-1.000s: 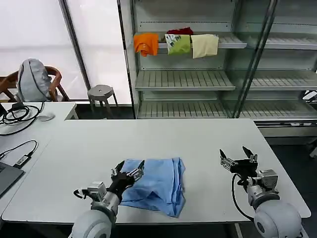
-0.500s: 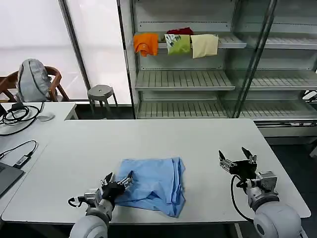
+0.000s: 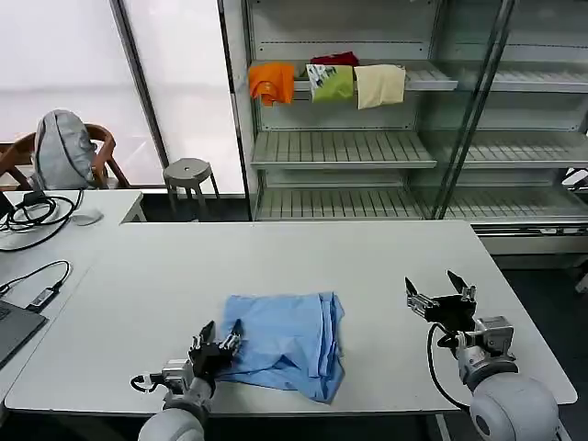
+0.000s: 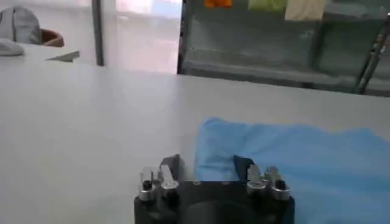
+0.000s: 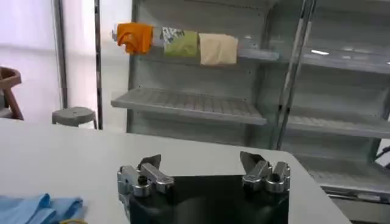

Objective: Fold and organize the clothes.

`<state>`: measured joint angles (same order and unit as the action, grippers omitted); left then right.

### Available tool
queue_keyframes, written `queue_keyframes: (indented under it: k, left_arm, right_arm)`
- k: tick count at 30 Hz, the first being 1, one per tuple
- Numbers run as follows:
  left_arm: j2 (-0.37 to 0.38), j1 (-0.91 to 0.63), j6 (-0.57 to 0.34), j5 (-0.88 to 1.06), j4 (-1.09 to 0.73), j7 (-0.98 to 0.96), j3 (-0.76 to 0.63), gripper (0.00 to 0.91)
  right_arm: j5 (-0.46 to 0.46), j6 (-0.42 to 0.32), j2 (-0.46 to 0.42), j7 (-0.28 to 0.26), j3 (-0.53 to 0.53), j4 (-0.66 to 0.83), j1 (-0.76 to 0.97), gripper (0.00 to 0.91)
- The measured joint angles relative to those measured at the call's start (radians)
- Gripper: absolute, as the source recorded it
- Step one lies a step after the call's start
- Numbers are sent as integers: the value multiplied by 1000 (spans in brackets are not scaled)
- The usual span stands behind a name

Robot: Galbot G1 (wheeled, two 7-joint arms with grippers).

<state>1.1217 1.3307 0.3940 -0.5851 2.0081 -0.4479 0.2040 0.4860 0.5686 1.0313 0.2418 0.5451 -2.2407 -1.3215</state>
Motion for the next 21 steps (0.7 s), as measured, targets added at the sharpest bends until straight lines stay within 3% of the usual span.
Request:
queue_keyframes:
  k: [13,21]
  left_arm:
    - [14,-3,-8,37,10,23,-24,0]
    - [-18,5,-7,100,11,62,26,0]
  right_arm:
    - [-5,1,7,0,3,-7,-10,907]
    - [-14,2,17,0,-8,-8,-3,907]
